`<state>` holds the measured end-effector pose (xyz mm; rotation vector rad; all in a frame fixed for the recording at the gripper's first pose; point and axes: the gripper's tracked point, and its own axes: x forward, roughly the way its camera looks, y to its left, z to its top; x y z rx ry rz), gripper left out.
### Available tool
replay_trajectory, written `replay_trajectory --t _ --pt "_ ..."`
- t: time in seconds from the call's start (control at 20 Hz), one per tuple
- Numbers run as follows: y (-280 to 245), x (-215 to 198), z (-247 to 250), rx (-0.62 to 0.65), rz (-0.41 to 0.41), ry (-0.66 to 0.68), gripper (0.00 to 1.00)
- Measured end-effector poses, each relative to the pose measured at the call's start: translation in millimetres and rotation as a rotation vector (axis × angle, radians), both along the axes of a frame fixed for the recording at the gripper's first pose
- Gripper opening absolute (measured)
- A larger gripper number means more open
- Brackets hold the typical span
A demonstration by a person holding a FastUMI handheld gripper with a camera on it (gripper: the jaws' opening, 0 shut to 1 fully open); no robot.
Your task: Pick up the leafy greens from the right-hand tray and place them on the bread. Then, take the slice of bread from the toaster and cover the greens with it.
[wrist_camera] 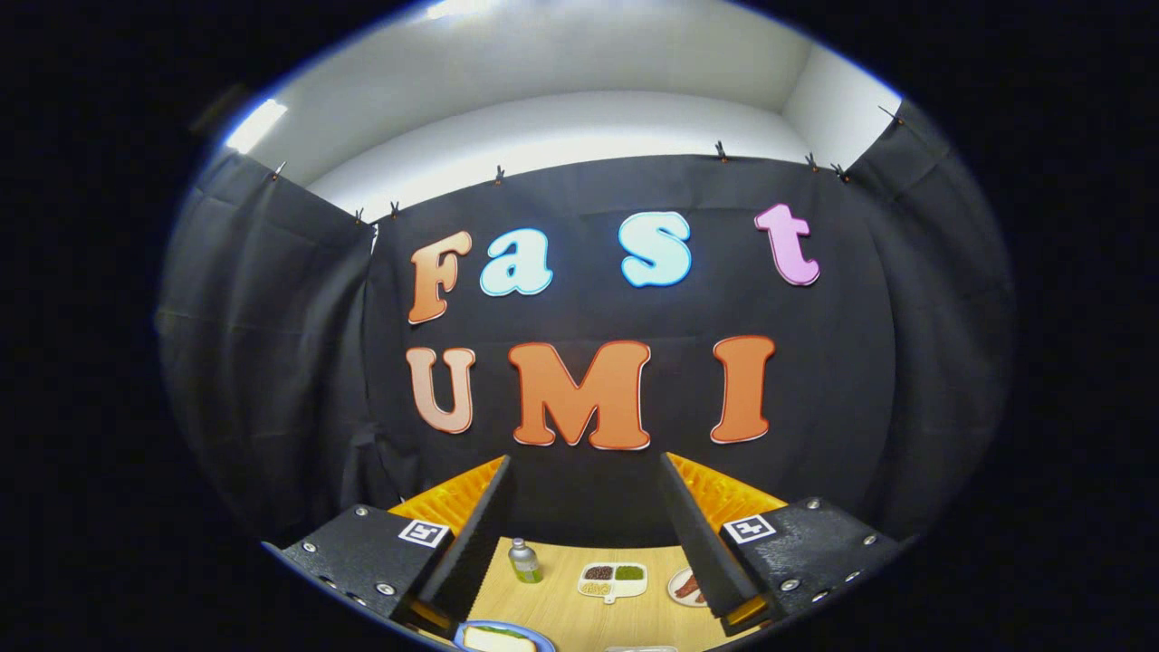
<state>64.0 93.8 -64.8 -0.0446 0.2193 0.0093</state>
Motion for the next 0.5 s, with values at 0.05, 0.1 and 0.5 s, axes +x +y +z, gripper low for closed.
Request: replay_trajectory --t 0.05,0.1,0.5 --pt "-2.7 1.0 6.8 -0.003 -0.009 -0.018 0.96" --pt "-4.7 0.9 11.3 -0.004 -0.017 -0.029 0.97" --pt "-14.4 -12.7 47.3 -0.036 -0.027 -0.135 0.97"
